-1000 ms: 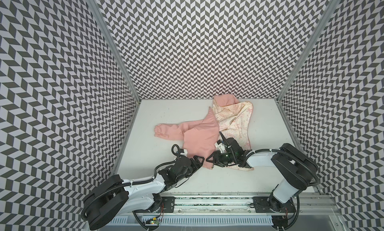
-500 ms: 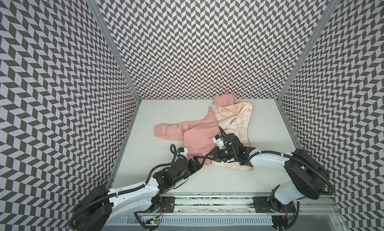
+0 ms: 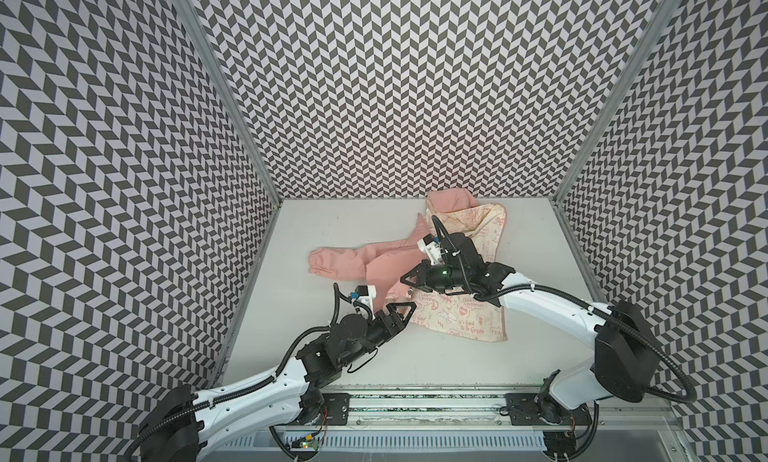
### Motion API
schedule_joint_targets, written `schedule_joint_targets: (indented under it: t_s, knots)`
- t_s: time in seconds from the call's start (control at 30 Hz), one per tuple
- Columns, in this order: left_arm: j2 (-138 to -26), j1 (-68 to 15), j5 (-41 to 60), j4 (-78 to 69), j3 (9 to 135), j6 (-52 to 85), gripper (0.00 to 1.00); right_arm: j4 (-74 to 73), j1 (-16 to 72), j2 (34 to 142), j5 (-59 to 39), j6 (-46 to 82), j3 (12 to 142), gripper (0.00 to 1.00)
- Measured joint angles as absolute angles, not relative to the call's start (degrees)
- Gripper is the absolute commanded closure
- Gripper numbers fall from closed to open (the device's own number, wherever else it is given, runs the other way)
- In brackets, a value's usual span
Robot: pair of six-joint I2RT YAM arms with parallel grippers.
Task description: Zip up the jacket
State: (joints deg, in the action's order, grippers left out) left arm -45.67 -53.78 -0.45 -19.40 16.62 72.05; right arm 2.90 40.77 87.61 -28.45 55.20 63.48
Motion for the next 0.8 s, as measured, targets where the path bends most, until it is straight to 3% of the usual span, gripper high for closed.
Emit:
schedule_joint_targets:
  t_s: [0.37,0.6,0.8]
  knots:
    - [-53.93,-44.93,2.11,-29.71,21.74,67.31,0.17,10.07,40.64,87.35,-26.41,57.49,67.07,1.0]
    - [-60.14,-44.66,4.95,-36.25,23.88,64.99,0.24,13.63,39.97,84.88,-26.48,57.47,68.16,1.0]
    - [-59.07,-44.66,5.45,-36.38,24.58,62.35,0.38,13.85,38.13,83.44,-27.29,57.52,68.16,1.0]
